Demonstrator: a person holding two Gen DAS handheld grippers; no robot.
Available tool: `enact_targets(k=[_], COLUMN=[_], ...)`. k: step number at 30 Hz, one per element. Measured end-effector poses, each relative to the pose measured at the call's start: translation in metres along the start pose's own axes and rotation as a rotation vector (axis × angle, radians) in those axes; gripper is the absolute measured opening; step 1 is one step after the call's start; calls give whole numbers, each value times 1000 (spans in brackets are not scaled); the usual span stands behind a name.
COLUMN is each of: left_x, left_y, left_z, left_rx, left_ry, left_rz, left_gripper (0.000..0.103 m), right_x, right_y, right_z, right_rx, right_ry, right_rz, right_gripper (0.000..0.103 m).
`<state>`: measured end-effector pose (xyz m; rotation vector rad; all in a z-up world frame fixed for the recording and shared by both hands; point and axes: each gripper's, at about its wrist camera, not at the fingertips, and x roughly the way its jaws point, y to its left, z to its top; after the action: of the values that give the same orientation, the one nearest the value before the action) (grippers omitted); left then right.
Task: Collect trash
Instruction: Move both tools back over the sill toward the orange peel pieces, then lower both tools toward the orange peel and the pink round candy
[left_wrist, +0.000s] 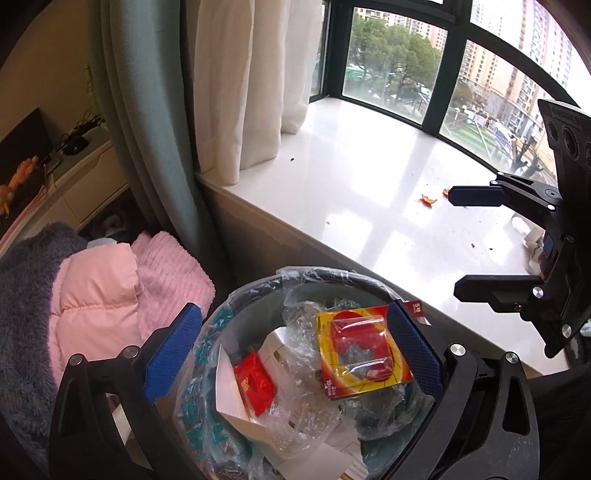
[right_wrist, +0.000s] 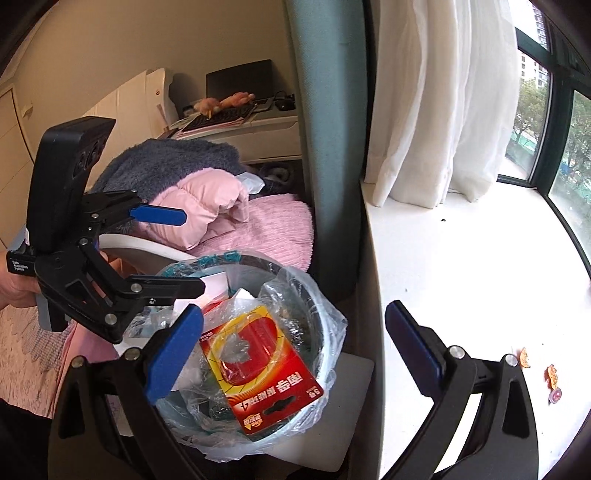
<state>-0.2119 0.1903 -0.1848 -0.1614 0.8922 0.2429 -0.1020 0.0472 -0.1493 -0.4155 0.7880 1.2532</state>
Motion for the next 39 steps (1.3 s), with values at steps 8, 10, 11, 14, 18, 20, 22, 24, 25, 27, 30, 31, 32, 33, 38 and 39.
enact_targets(k=[8,10,11,14,18,20,22,24,25,27,30,31,32,33,38,39], left_x=[4,8,10,16,25,30,35,40,43,49,59,63,67,71,93,98], left_y=[-29,-36,-39,-51,-72,-83,-95,-106,-112,-124,-141,-146,-153,-159,-189,-194], left_z=[20,26,29,36,46,52,58,65,69,78,92,97,102,106,125,129], left_rx=[69,83,92,108,144,165,190,217,229,249,280,289,298,307,345,350], left_ry=[-23,-24,-25,-26,-23,-21,-17,-16,-15,-16,-17,-16,-15,-16,-2,1], left_rz=[-59,-76,-82,-107,-143,-162,-181,-197,-205,-221,-247,-256,-265,-274,-317,-325], left_gripper=[97,97,97,97,97,97,97,97,97,97,97,97,97,97,97,97], right_x=[-26,-31,-34,-41,-50,-55,-62,-69,-73,-81,-93,-97,-101,-105,-121,-123], right_y=[-28,-35,-38,-49,-66,-77,-91,-105,-112,-126,-148,-155,-163,-171,-206,-213], right_z=[-4,-6,-7,-11,-18,-23,-28,-33,-36,-42,-50,-53,-56,-59,-74,-76], right_rx=[69,81,88,109,148,171,199,226,240,265,298,307,319,332,387,395], right_ry=[-39,-44,-46,-51,-60,-64,-70,-75,-77,-80,-80,-81,-80,-80,-82,-80], right_rz=[-82,-101,-111,-139,-175,-197,-221,-247,-262,-289,-328,-341,-353,-365,-413,-422], right_gripper=[96,96,96,96,96,96,96,96,96,96,96,96,96,96,96,96])
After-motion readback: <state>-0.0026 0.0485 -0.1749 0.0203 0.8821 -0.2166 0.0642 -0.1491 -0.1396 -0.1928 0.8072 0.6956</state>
